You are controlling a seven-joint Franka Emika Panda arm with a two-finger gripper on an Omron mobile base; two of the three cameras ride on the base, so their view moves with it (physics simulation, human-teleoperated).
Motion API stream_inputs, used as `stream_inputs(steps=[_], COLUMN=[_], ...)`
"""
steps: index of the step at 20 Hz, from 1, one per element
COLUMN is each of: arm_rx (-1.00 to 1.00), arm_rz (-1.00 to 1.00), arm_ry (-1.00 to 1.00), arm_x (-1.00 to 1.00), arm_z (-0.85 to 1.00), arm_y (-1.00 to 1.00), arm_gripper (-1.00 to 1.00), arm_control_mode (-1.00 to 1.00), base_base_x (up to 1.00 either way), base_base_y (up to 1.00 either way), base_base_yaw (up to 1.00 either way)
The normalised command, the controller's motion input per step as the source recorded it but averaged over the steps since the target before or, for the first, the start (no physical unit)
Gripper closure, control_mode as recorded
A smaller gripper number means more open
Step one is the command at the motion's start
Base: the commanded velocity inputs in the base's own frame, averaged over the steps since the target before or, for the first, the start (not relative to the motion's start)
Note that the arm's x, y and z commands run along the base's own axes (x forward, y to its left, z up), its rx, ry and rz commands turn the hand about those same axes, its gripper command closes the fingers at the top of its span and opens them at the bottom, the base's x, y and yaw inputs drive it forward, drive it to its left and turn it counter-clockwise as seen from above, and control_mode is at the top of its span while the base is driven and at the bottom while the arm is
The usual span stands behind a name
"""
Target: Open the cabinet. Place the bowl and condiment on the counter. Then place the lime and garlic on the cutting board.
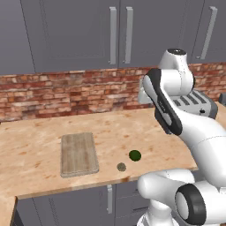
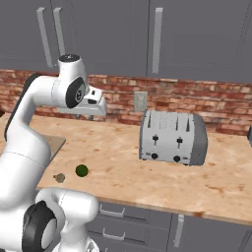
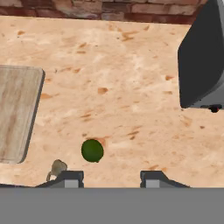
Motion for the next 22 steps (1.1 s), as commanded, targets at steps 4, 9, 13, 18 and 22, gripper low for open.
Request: stream_inputs(steps=[4, 9, 13, 18, 22], arm_rx=[-0.06, -0.14, -0.11, -0.04, 0.0], arm_rz=[0.0, 0.0, 0.0, 0.0, 0.0], arm_ry=[0.06, 0.12, 0.01, -0.23, -0.3], arm_x=[0.08, 0.35, 0.19, -0.11, 0.04], arm_z=[0.04, 0.02, 0.48, 0.88, 0.91], arm_y=[0.24, 0.6, 0.58, 0.16, 0.0], arm_gripper=[-1.0, -1.0, -1.0, -1.0, -1.0], arm_control_mode=[-1.0, -1.0, -1.0, -1.0, -1.0], base_base_x=[0.0, 0.0, 0.0, 0.0, 0.0], base_base_y=[0.0, 0.0, 0.0, 0.0, 0.0], base_base_yaw=[0.0, 0.0, 0.0, 0.0, 0.0])
